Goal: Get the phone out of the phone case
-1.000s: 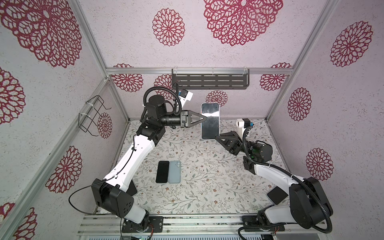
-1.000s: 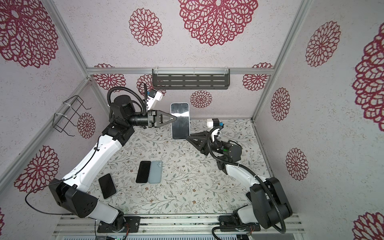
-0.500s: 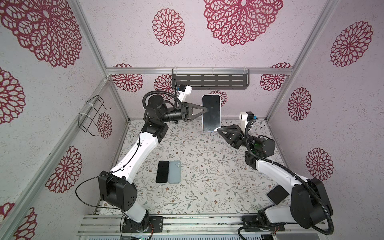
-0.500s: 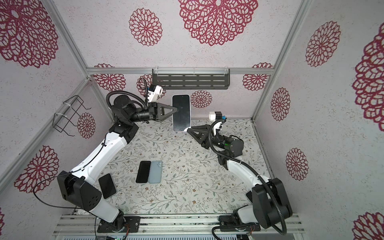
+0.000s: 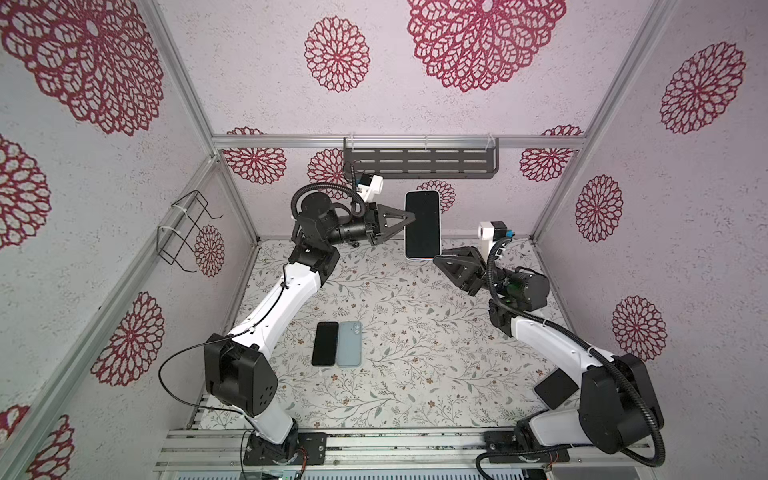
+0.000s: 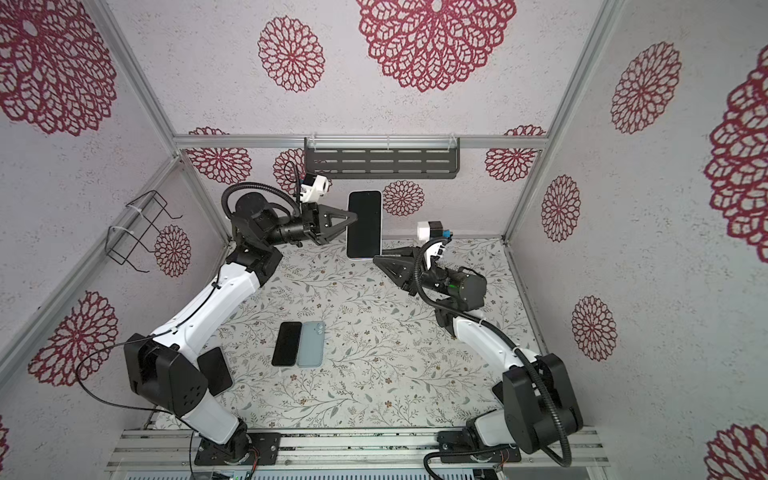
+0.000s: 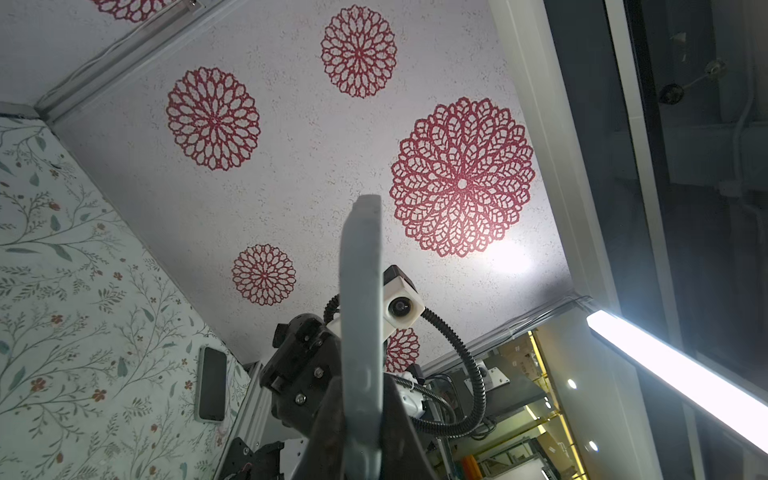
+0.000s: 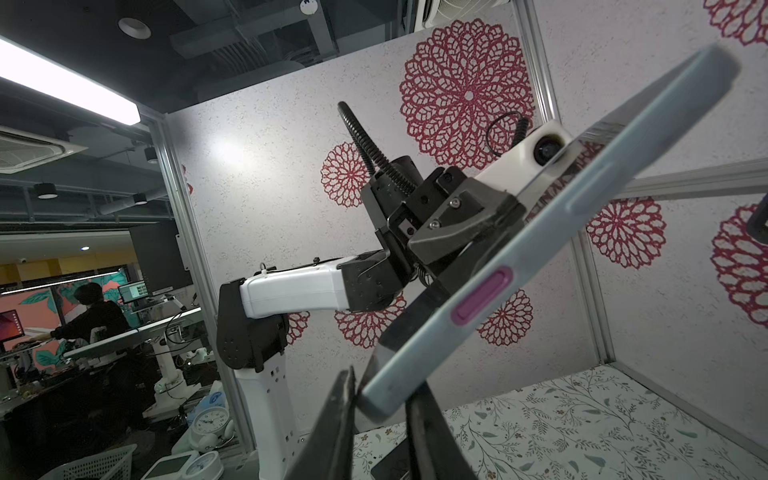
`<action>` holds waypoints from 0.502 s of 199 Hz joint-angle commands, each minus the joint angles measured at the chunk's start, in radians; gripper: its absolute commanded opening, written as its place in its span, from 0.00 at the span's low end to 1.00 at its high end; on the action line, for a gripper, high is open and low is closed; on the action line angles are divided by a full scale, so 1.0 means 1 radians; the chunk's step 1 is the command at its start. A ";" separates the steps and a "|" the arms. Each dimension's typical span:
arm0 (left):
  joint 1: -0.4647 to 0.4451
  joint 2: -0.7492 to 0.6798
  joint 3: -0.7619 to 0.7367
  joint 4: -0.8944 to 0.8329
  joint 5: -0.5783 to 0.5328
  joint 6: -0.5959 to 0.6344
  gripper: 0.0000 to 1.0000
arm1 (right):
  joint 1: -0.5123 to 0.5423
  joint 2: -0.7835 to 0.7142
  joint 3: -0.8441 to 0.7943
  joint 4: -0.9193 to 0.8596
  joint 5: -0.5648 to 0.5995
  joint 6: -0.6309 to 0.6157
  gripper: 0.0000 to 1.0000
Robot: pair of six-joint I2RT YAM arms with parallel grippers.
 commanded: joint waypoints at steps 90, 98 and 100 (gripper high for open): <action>-0.004 0.035 -0.054 0.192 -0.047 -0.109 0.00 | 0.023 -0.042 0.062 0.229 -0.006 -0.055 0.35; -0.001 0.032 -0.057 0.196 -0.048 -0.113 0.00 | 0.020 -0.043 0.056 0.229 0.002 -0.053 0.38; 0.000 0.031 -0.057 0.197 -0.047 -0.113 0.00 | 0.017 -0.044 0.055 0.229 0.004 -0.052 0.38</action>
